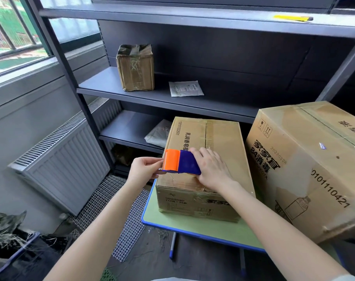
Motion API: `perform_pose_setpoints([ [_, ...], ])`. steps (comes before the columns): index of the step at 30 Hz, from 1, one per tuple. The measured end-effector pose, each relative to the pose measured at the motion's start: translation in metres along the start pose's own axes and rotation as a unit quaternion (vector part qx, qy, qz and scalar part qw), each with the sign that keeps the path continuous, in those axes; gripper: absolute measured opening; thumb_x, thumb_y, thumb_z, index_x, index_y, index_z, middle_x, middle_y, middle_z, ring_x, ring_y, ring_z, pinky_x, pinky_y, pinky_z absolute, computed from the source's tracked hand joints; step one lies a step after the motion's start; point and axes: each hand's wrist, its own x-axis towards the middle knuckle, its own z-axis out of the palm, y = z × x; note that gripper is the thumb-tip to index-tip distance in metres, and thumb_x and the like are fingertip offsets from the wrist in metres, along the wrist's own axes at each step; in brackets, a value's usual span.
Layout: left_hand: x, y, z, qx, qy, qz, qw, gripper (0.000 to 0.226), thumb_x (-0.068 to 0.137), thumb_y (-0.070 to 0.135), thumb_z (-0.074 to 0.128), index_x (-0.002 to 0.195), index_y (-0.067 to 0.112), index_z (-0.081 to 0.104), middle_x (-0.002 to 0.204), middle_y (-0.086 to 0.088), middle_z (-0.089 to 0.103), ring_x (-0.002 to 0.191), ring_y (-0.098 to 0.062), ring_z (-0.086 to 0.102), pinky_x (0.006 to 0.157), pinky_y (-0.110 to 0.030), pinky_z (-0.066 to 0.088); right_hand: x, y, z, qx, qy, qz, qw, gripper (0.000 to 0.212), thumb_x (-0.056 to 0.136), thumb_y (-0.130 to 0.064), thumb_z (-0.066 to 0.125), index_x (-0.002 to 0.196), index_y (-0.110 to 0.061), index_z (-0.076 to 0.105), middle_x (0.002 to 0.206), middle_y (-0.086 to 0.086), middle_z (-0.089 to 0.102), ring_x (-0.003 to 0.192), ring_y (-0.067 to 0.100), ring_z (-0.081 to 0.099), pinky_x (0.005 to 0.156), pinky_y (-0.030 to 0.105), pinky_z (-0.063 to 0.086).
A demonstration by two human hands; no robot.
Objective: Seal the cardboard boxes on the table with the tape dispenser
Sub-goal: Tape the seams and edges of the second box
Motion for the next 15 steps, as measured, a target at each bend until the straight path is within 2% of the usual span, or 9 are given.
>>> perform_pose_setpoints([
  [3,-0.002,-0.002,0.003,0.038,0.023,0.027,0.999,0.013,0.089,0.01,0.061,0.092,0.012,0.074,0.066,0.004,0.072,0.066,-0.013,0.071,0.058,-0.025,0.055,-0.001,-0.001,-0.002,0.004,-0.001,-0.004,1.0,0.062,0.085,-0.018,0.06,0.14,-0.015,0.03,0.119,0.006,0.046,0.109,0.021,0.044,0.093,0.028,0.034],
  [5,-0.004,-0.004,0.002,0.059,0.036,0.041,0.997,0.016,0.088,0.01,0.061,0.088,0.016,0.075,0.068,0.004,0.072,0.066,-0.015,0.071,0.065,-0.034,0.057,-0.001,-0.002,-0.003,0.005,-0.004,-0.006,1.0,0.064,0.085,-0.02,0.061,0.14,-0.014,0.03,0.12,0.007,0.046,0.109,0.022,0.044,0.094,0.029,0.034],
  [7,-0.004,-0.005,0.001,0.086,0.052,0.066,0.993,0.017,0.087,0.013,0.063,0.081,0.024,0.075,0.07,0.005,0.073,0.065,-0.014,0.071,0.071,-0.037,0.058,-0.001,-0.004,-0.002,0.006,-0.002,-0.008,1.0,0.065,0.083,-0.022,0.063,0.14,-0.013,0.031,0.119,0.008,0.046,0.108,0.022,0.045,0.094,0.03,0.035],
  [10,-0.009,-0.003,0.004,0.172,0.095,0.111,0.974,0.011,0.086,0.022,0.066,0.09,0.022,0.076,0.078,0.005,0.074,0.071,-0.012,0.069,0.074,-0.038,0.056,-0.002,-0.004,0.0,0.01,-0.001,-0.011,1.0,0.068,0.082,-0.031,0.065,0.139,-0.013,0.033,0.117,0.008,0.048,0.107,0.023,0.046,0.093,0.032,0.036],
  [13,-0.013,-0.003,0.005,0.215,0.119,0.141,0.959,0.015,0.085,0.023,0.067,0.096,0.018,0.076,0.099,0.004,0.073,0.081,-0.017,0.067,0.076,-0.035,0.054,-0.004,-0.002,-0.002,0.016,0.002,-0.014,1.0,0.07,0.081,-0.044,0.065,0.136,-0.015,0.035,0.115,0.005,0.048,0.105,0.021,0.046,0.092,0.03,0.035],
  [15,-0.012,-0.004,0.002,0.2,0.091,0.158,0.963,0.015,0.085,0.019,0.067,0.096,0.014,0.076,0.094,0.001,0.073,0.08,-0.012,0.067,0.077,-0.035,0.055,-0.007,0.0,-0.003,0.022,0.01,-0.018,1.0,0.067,0.081,-0.044,0.064,0.134,-0.015,0.037,0.114,0.004,0.048,0.103,0.021,0.047,0.089,0.029,0.035],
])
